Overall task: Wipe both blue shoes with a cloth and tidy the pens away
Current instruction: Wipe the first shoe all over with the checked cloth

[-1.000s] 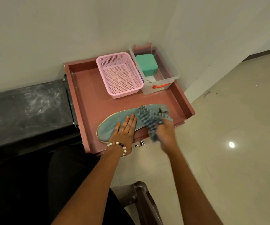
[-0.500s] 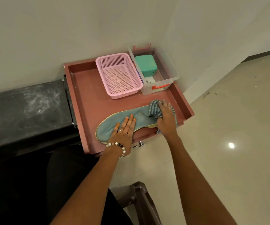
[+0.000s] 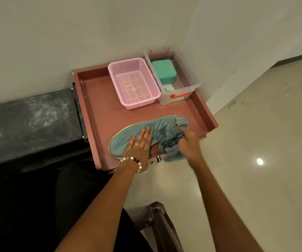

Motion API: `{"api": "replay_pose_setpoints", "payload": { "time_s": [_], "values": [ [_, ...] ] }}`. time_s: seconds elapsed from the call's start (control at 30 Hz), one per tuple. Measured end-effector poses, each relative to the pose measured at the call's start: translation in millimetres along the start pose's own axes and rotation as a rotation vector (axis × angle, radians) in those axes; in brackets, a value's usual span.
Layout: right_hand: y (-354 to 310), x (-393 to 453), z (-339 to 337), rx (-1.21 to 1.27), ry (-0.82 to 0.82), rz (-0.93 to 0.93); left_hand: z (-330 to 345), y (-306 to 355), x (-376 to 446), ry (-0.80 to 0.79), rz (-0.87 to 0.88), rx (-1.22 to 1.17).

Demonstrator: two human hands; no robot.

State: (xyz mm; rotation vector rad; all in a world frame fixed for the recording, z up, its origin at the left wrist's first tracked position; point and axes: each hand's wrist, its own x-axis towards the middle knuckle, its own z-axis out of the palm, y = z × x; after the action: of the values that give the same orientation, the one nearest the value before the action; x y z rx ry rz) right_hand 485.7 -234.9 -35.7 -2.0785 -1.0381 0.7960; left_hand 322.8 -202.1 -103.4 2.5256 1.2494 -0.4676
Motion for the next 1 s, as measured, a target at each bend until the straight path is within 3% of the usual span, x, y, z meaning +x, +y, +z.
{"api": "replay_pose_setpoints", "payload": {
  "time_s": [0.07,0.13,0.2,0.27,0.4,0.47,0.6,0.77,0.83,0.93,1.0],
  "values": [
    [-9,4,-31,0.070,0.218,0.096,0,0,1,0.003,-0.004,-0.013],
    [-17,1,-44,0.212,0.610,0.126,-1,-1,1,0.018,-0.006,-0.035],
    [-20,-1,-41,0.267,0.861,-0.009,-3,-1,-1,0.019,0.006,-0.051],
    [-16,1,-24,0.192,0.759,-0.139,-6,1,-4,0.042,-0.006,-0.043],
    [25,-2,39,-0.350,0.156,-0.300,-16,-4,-16,0.071,-0.218,-0.031],
    [44,-4,65,-0.541,0.059,-0.284,-17,-18,-27,0.010,-0.333,-0.012],
    [10,-24,99,-0.567,-0.013,-0.185,-10,-31,-33,-0.102,-0.379,-0.184],
    [23,-38,100,-0.530,-0.428,-0.608,-5,-33,-31,-0.138,-0.359,-0.235],
    [46,-16,67,-0.585,-0.397,-0.713,-2,-36,-32,-0.108,-0.361,-0.218],
    [64,9,30,-0.600,-0.174,-0.643,2,-35,-29,-0.056,-0.362,-0.237],
    [57,3,44,-0.567,-0.003,-0.532,4,-36,-28,-0.034,-0.358,-0.254]
  ]
}}
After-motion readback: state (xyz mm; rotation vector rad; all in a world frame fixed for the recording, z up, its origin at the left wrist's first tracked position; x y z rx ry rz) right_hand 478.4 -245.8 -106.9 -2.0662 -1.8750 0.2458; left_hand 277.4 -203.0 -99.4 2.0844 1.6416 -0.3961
